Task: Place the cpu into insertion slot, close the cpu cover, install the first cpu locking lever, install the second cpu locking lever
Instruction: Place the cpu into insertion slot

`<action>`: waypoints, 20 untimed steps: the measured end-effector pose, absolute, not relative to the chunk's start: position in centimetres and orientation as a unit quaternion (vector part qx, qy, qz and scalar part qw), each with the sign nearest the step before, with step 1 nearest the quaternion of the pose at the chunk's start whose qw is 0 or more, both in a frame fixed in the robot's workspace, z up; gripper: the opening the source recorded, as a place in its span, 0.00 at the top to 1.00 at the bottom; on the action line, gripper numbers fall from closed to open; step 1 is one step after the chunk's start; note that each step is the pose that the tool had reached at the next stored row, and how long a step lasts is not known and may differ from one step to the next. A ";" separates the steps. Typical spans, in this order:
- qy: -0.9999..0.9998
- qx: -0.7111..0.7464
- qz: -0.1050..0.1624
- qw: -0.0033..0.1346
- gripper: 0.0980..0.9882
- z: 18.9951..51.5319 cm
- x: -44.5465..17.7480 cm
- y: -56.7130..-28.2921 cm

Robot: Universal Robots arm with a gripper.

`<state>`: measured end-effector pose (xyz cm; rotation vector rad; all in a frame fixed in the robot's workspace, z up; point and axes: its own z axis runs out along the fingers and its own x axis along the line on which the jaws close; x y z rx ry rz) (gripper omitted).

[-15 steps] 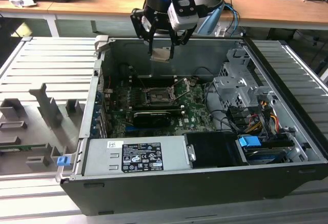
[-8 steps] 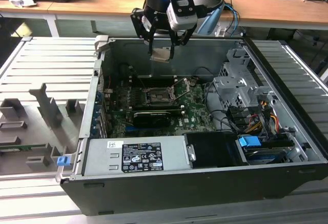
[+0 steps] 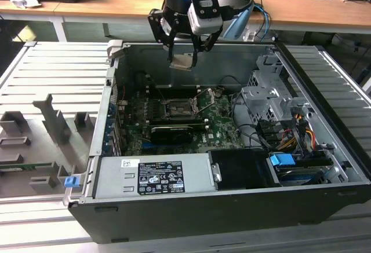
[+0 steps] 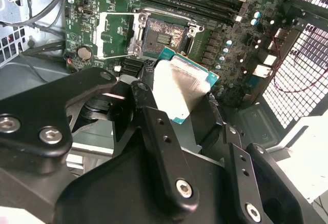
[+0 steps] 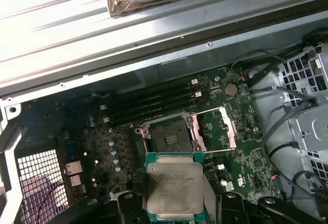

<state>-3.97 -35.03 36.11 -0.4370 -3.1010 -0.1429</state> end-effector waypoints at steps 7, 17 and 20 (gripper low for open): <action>-0.988 -0.150 -0.046 0.003 0.52 36.1 -4.0 -35.0; -0.985 -0.165 -0.046 0.002 0.52 36.1 -4.0 -35.0; -0.984 -0.171 -0.046 0.002 0.52 36.1 -4.0 -35.0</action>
